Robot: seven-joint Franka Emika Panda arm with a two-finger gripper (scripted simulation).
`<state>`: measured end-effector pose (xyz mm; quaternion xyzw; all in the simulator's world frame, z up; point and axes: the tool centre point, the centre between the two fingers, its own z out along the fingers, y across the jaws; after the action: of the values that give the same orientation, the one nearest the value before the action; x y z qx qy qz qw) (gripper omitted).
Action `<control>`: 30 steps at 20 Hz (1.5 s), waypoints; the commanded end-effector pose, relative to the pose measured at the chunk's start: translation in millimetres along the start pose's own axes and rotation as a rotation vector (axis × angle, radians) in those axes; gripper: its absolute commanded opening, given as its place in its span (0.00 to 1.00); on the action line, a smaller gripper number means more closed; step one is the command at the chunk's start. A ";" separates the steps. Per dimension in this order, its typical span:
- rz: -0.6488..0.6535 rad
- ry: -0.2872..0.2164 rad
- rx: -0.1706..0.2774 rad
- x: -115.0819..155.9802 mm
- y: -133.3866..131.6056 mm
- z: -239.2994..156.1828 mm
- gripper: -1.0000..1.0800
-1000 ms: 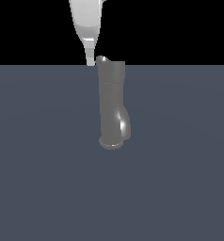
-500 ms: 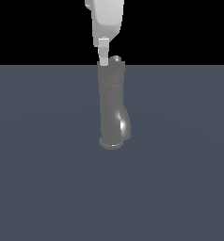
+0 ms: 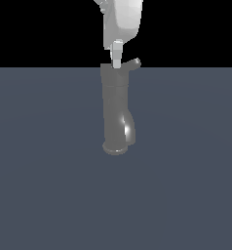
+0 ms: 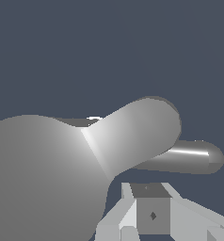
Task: Turn on the faucet by rotating a designated handle.
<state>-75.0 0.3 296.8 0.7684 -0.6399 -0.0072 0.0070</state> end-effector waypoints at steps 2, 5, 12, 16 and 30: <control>0.093 0.001 0.019 63.5 -3.1 -0.6 0.00; 0.100 0.001 0.020 74.5 -5.6 -0.8 0.00; 0.032 -0.001 0.002 38.7 -22.2 -0.8 0.00; 0.047 0.000 0.006 50.9 -32.8 -0.9 0.00; 0.098 0.001 0.019 93.6 -68.0 -2.0 0.00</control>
<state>-39.5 -53.5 295.8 0.7478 -0.6618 -0.0376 0.0373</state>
